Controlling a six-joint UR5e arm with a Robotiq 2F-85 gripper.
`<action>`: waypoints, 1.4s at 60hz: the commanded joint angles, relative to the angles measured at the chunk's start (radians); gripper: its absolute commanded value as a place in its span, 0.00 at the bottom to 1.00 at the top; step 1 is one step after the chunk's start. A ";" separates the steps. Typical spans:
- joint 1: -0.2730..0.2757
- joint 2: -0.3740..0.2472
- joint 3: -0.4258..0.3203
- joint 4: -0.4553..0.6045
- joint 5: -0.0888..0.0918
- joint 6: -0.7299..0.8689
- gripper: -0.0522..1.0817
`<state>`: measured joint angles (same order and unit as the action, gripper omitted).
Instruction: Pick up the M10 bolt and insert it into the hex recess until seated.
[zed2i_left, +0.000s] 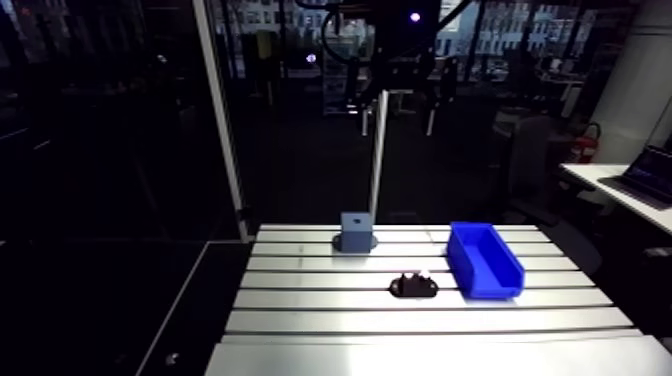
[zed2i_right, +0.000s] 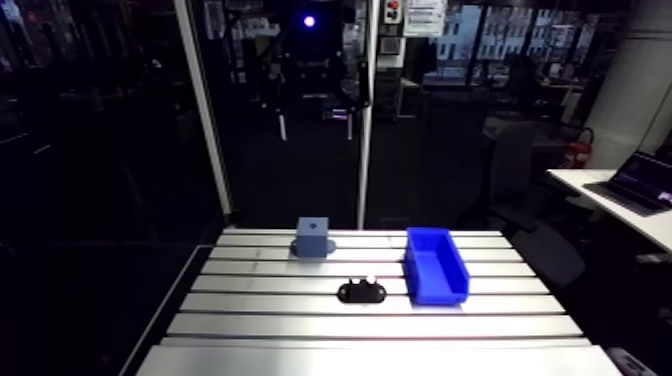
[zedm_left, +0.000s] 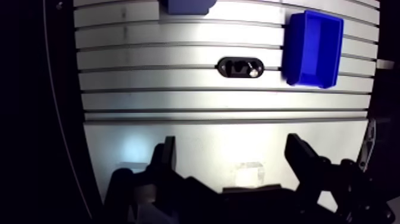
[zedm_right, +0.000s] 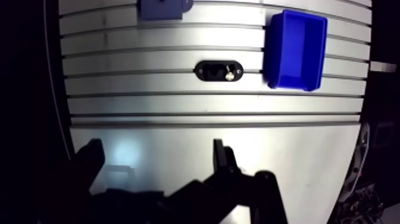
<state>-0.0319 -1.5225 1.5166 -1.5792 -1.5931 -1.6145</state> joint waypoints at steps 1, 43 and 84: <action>-0.006 0.041 -0.048 0.048 0.002 -0.012 0.05; -0.008 0.081 -0.042 0.040 -0.005 -0.014 0.05; -0.098 0.076 0.204 -0.294 -0.012 -0.022 0.05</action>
<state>-0.1117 -1.4396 1.6382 -1.7422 -1.6027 -1.6366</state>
